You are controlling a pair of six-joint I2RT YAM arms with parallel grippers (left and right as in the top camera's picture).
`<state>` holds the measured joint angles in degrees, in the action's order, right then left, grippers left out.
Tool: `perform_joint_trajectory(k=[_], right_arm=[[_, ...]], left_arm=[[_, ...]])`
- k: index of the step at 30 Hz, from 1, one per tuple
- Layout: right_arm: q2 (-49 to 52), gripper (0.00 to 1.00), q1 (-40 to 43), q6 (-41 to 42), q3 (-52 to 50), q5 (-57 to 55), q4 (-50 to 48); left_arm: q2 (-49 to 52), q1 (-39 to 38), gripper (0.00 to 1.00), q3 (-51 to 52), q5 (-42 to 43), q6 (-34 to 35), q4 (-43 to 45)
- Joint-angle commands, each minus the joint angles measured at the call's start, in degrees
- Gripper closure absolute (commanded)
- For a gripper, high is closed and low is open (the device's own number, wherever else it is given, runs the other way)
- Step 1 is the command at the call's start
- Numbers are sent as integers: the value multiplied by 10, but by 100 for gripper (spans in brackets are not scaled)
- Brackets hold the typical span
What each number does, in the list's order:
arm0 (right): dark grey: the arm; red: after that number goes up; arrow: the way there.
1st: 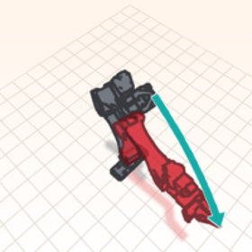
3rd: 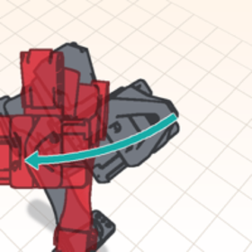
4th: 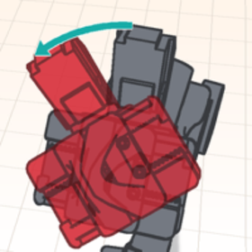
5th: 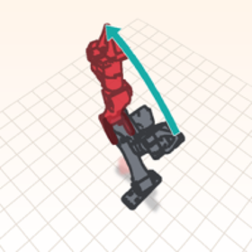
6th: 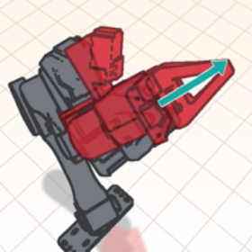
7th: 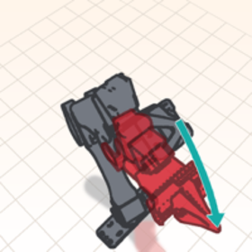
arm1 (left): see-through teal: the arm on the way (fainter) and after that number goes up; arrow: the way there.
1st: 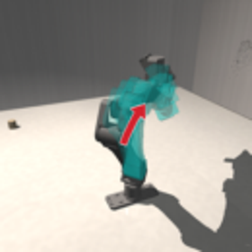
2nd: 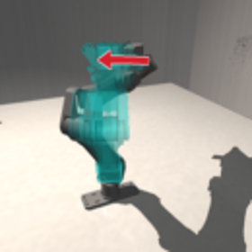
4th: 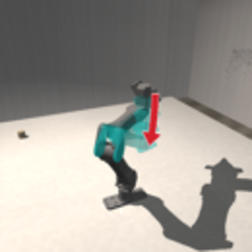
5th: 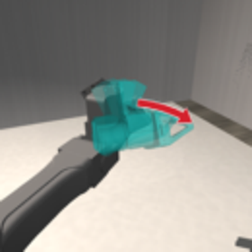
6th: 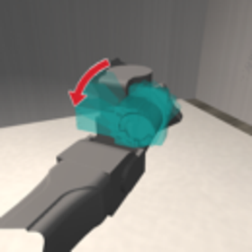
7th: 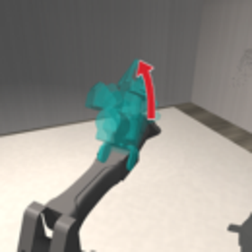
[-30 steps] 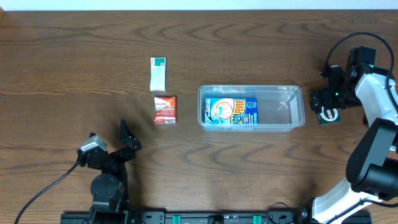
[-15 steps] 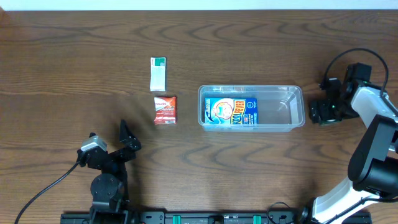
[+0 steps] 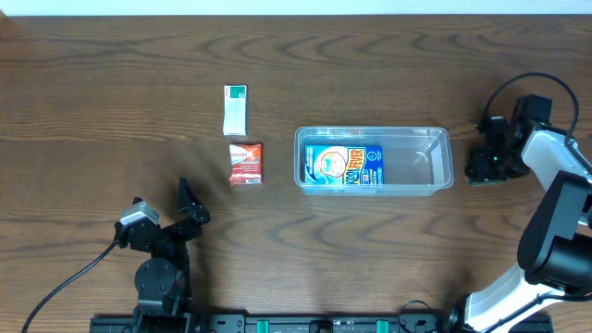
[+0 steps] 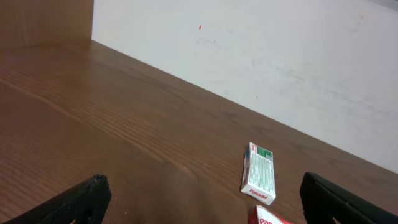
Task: Pack container
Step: 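Grasp the dark green Zam-Buk box with the right gripper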
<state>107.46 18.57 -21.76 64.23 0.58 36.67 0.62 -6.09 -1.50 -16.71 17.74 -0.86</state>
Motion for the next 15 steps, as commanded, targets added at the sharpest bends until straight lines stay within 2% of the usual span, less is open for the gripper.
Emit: perform_joint_trajectory(k=[1,3,6,15], right_arm=[[7,53,2,39,0,3,-3],[7,49,0,52,5,3,-3],[6,48,-6,80,26,3,9],[-10,44,-51,102,169,42,162]], left_arm=[[-3,2,2,13,-5,-10,-18],[-3,2,2,13,-5,-10,-18],[-3,2,2,13,-5,-10,-18],[-3,2,2,13,-5,-10,-18]])
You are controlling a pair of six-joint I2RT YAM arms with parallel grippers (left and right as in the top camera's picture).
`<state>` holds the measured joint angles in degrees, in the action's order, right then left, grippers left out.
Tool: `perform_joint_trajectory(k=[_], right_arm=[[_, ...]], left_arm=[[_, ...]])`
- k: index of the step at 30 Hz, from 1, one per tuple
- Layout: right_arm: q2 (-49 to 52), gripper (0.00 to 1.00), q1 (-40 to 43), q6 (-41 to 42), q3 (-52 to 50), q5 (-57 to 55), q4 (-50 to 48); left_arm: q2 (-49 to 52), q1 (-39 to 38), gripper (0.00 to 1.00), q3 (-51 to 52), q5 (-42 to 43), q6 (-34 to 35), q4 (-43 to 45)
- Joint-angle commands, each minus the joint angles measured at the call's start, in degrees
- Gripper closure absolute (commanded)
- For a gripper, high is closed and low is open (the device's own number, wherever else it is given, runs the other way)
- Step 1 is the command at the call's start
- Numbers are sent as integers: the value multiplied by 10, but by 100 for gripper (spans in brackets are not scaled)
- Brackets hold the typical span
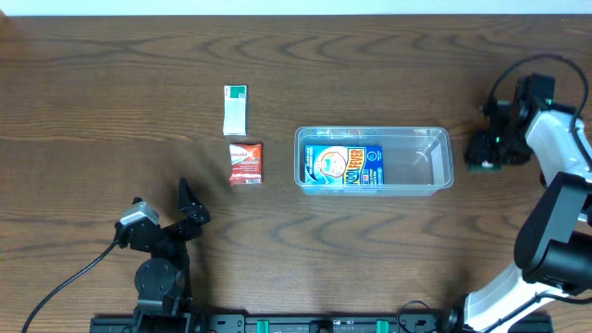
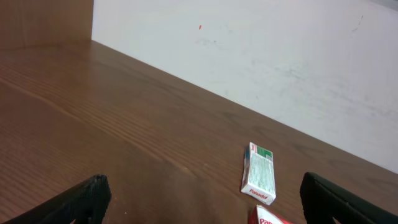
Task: Pack container
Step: 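Grasp the dark green Zam-Buk box with the right gripper, then carry the green box over the container and lower it inside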
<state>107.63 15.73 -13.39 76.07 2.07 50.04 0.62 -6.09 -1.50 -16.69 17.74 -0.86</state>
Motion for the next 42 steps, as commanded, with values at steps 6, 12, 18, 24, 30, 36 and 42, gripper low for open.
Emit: perform_joint_trajectory(k=[6,12,18,24,30,36,42], right_arm=[[-20,42,-67,44,155,24,154],[-21,43,-106,79,261,25,257],[-21,43,-155,141,317,25,293],[-20,44,-235,209,317,26,281],[-20,44,-336,239,305,24,229],[-20,46,-412,310,244,23,139],[-20,48,-460,364,154,18,33]], left_arm=[[-3,2,2,13,-5,-10,-18],[-3,2,2,13,-5,-10,-18],[-3,2,2,13,-5,-10,-18],[-3,2,2,13,-5,-10,-18],[-3,2,2,13,-5,-10,-18],[-3,2,2,13,-5,-10,-18],[-3,2,2,13,-5,-10,-18]])
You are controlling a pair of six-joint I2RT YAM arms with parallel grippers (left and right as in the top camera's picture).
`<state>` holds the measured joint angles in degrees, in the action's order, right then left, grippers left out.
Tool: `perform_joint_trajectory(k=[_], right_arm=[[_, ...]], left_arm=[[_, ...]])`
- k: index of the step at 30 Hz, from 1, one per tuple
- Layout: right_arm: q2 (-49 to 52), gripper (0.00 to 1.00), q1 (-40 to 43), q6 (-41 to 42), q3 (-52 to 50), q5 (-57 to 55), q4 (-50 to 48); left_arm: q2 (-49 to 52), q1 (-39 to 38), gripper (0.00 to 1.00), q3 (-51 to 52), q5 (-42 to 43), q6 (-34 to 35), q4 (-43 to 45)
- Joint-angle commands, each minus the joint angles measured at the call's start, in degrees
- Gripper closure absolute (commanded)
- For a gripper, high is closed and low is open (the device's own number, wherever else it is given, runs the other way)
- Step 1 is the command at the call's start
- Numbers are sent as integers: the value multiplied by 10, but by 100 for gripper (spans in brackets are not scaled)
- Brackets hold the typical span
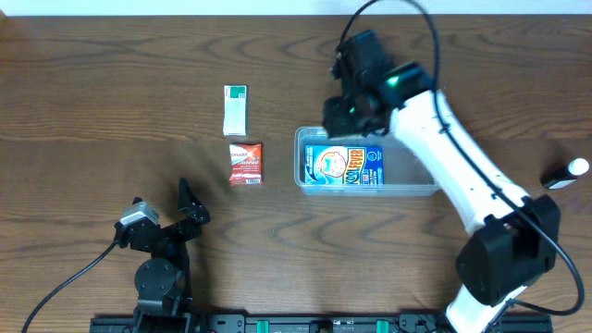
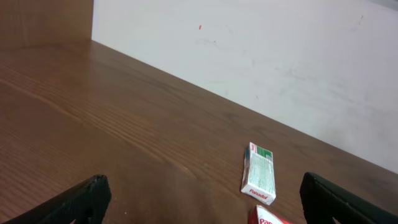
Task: Pack container
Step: 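Carry the green box over the container and lower it inside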
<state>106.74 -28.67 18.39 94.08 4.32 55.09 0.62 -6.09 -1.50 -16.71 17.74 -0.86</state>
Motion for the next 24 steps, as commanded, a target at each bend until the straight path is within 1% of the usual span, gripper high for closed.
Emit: perform_joint_trajectory(k=[1,6,13,18,24], right_arm=[[-11,48,-24,55,-41,-4,-36],[-11,48,-55,79,-82,-15,-86],[-10,48,-85,89,-110,-72,-95],[-10,47,-86,90,-125,-90,-102],[-10,46,-85,106,-147,-90,-135]], left_arm=[[-3,2,2,13,-5,-9,-18],[-3,2,2,13,-5,-10,-18],[-3,2,2,13,-5,-10,-18],[-3,2,2,13,-5,-10,-18],[-3,2,2,13,-5,-10,-18]])
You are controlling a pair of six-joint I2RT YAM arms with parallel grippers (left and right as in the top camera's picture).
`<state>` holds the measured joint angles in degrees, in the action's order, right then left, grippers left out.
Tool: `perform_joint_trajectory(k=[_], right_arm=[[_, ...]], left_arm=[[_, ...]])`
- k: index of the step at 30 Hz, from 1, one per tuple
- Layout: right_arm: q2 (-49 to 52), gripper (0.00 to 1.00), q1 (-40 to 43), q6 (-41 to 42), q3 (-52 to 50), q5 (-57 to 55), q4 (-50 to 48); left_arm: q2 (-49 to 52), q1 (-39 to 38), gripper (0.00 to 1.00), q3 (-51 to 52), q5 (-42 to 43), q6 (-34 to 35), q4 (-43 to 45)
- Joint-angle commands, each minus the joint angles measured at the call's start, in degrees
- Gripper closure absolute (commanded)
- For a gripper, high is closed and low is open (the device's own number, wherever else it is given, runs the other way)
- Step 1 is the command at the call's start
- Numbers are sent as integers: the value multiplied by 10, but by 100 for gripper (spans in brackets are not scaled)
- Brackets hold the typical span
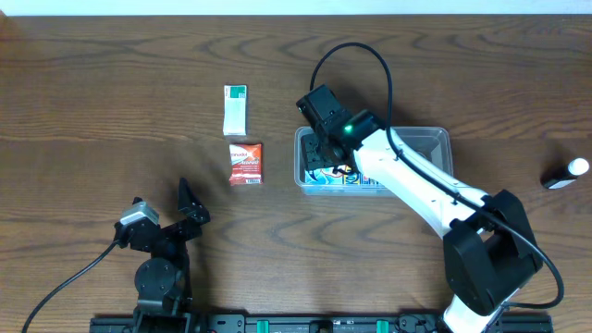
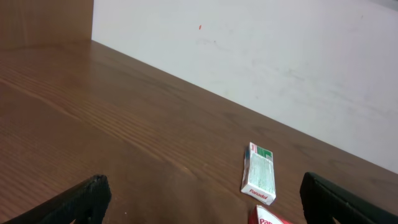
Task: Pack container
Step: 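Carry the green box over the container and lower it inside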
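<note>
A clear plastic container [image 1: 439,139] lies right of centre, with a blue packet [image 1: 363,176] flat inside its left half. My right arm reaches in from the lower right, and the right gripper [image 1: 319,148] hangs over the container's left end; its jaws are too dark to read. A green-and-white Panadol box [image 1: 236,109] [image 2: 259,172] and a red Panadol box [image 1: 246,163] [image 2: 268,218] lie on the wood left of the container. Parked near the front edge, the left gripper [image 1: 165,215] [image 2: 205,200] is open wide and holds nothing.
A small black item with a white end [image 1: 564,173] lies at the far right of the wooden table [image 1: 111,111]. A pale wall [image 2: 261,56] rises beyond the table's far edge. A black cable [image 1: 55,277] runs from the left arm's base.
My right gripper has shifted from just above the container's far left corner to lower and left, over its left end, covering more of the blue packet. Left arm and both boxes are unchanged.
The right gripper was first at the far right of the table, beside the container's right end. By 0.8 s ago it had crossed to the container's far left corner, and a small black item showed at the far right. Now it hangs over the container's left end.
</note>
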<state>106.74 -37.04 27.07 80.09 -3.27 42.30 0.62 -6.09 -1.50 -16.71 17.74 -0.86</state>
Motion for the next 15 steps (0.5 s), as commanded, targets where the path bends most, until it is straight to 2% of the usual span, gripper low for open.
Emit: perform_joint_trajectory(k=[1,11,15], right_arm=[[-10,46,-2,19,-8,-14,-14],[-3,46,-2,36,-12,-25,-31],[11,43,-2,42,-12,-25,-34]], left_arm=[[-3,2,2,13,-5,-10,-18],[-3,2,2,13,-5,-10,-18],[-3,2,2,13,-5,-10,-18]])
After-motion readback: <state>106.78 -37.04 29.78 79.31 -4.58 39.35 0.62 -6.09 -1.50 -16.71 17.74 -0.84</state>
